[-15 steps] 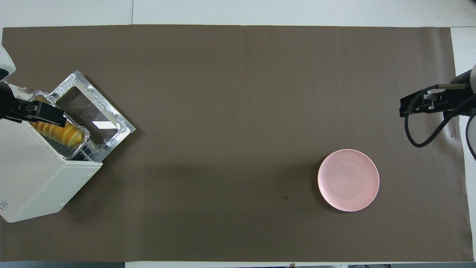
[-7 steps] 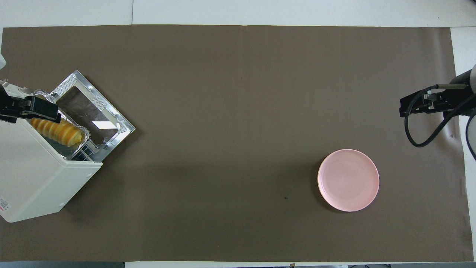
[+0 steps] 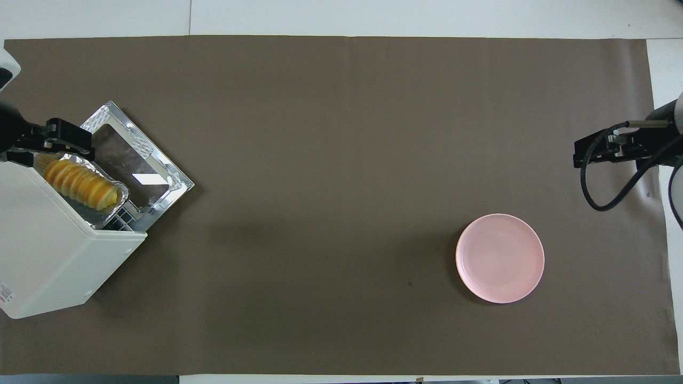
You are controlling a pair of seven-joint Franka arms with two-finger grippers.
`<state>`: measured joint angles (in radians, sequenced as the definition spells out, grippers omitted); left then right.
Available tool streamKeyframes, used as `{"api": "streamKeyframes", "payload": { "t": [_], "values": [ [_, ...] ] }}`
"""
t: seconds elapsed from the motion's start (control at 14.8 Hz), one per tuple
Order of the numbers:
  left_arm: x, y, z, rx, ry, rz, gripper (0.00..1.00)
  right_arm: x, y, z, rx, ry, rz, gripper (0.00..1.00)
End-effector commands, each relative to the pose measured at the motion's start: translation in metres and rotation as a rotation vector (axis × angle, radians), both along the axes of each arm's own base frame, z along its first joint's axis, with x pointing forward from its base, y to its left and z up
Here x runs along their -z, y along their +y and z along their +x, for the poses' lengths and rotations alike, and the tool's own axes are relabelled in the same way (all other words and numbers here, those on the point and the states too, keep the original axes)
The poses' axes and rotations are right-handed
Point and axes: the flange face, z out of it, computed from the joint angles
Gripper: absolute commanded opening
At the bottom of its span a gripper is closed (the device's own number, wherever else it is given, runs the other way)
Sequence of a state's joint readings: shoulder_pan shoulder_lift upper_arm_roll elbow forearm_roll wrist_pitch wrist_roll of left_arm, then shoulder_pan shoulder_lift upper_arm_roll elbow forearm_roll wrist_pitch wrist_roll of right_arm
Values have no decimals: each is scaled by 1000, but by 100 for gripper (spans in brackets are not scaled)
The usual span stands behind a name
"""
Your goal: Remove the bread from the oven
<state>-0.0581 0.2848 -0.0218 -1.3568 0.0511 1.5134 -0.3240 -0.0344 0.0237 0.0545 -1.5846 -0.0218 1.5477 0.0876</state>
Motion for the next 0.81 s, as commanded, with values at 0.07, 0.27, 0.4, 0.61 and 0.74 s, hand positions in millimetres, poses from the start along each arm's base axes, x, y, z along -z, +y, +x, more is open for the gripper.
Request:
{"api": "streamKeyframes", "payload": {
  "t": [0.07,0.27,0.4,0.61,0.74],
  "values": [
    [47,20,49,-183,-41,56,100,-1,-3,-4,-9,7,5,100],
    [85,32,49,-331,-44,122,100,-1,-4,-4,-7,7,5,100],
    [104,40,39,-435,-75,125,100,-1,-4,-4,-7,7,5,100],
    [128,32,30,-543,-63,146,100,-2,-4,-4,-7,6,5,100],
    [136,36,24,-537,-53,180,100,-1,-3,-4,-9,7,5,100]
  ]
}}
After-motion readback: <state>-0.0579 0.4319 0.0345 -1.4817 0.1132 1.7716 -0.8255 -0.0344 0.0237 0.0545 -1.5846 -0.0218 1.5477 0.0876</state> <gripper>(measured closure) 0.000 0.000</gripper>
